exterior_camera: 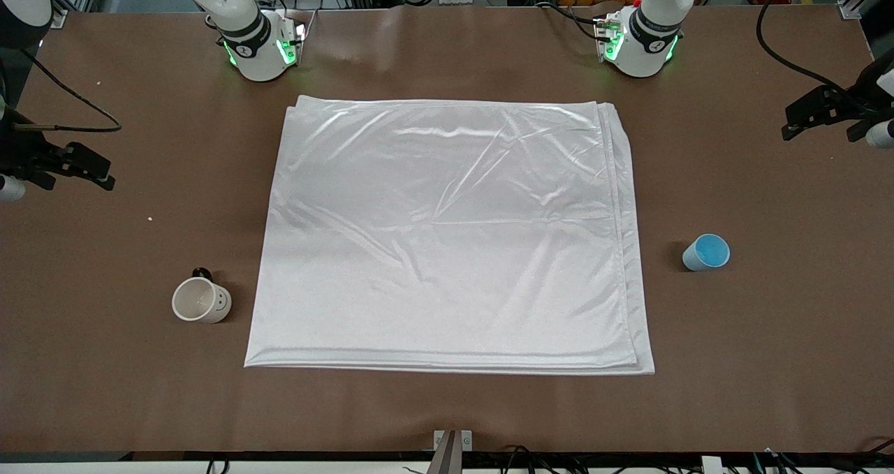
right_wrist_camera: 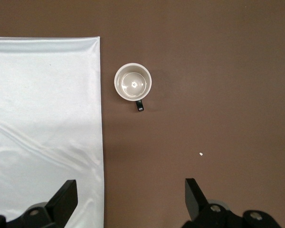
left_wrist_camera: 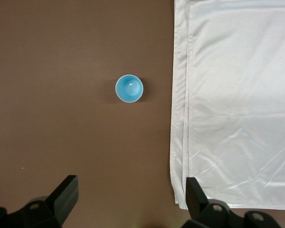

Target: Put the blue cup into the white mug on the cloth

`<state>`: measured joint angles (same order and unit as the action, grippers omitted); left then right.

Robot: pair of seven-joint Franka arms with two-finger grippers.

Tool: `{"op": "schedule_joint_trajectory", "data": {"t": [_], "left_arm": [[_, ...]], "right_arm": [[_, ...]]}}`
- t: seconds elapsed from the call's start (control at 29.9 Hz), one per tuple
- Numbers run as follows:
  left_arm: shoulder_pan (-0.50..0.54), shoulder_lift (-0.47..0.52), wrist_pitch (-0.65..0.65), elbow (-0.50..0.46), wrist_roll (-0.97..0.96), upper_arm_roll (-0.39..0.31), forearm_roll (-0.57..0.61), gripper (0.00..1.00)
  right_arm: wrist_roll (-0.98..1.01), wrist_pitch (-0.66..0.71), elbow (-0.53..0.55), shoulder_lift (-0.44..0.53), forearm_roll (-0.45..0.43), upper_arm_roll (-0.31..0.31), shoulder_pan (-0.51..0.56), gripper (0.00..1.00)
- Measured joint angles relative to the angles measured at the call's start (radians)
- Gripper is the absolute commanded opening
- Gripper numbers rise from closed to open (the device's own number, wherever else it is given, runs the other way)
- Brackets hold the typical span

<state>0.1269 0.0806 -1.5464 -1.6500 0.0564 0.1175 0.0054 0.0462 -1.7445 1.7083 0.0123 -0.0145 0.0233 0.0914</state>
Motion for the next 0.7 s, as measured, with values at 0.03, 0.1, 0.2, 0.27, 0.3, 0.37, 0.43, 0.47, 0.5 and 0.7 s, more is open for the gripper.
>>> {"op": "schedule_joint_trajectory", "data": {"t": [0.03, 0.1, 0.2, 0.27, 0.3, 0.37, 0.43, 0.47, 0.5, 0.7], "left_arm": [[0.0, 0.0, 0.0, 0.0, 0.0, 0.0, 0.0, 1.0], [0.0, 0.0, 0.001, 0.0, 0.0, 0.0, 0.0, 1.0], [0.0, 0.0, 0.003, 0.002, 0.0, -0.001, 0.0, 1.0], [0.0, 0.0, 0.005, 0.004, 0.0, -0.002, 0.0, 1.0], [0.0, 0.0, 0.006, 0.005, 0.0, -0.002, 0.0, 1.0], [0.0, -0.001, 0.009, 0.005, 0.0, -0.002, 0.001, 1.0], [0.0, -0.004, 0.012, 0.004, 0.0, -0.002, 0.002, 1.0], [0.0, -0.007, 0.013, 0.004, 0.0, -0.002, 0.003, 1.0], [0.0, -0.01, 0.015, 0.003, 0.0, -0.002, 0.003, 1.0], [0.0, -0.045, 0.016, -0.005, 0.0, -0.002, 0.009, 1.0]], "right_arm": [[0.0, 0.0, 0.0, 0.0, 0.0, 0.0, 0.0, 1.0], [0.0, 0.001, 0.0, 0.0, 0.0, 0.0, 0.0, 1.0], [0.0, 0.001, 0.0, 0.0, 0.0, 0.0, 0.0, 1.0], [0.0, 0.002, 0.0, 0.0, 0.0, 0.0, 0.0, 1.0], [0.0, 0.002, 0.0, 0.0, 0.0, 0.0, 0.0, 1.0], [0.0, 0.002, 0.0, 0.0, 0.0, 0.0, 0.0, 1.0], [0.0, 0.002, 0.0, 0.0, 0.001, 0.0, 0.0, 1.0], [0.0, 0.002, 0.0, 0.0, 0.002, 0.0, -0.001, 1.0], [0.0, 0.002, 0.0, 0.0, 0.002, 0.0, -0.001, 1.0], [0.0, 0.002, 0.0, 0.0, 0.006, 0.0, -0.003, 1.0]]}}
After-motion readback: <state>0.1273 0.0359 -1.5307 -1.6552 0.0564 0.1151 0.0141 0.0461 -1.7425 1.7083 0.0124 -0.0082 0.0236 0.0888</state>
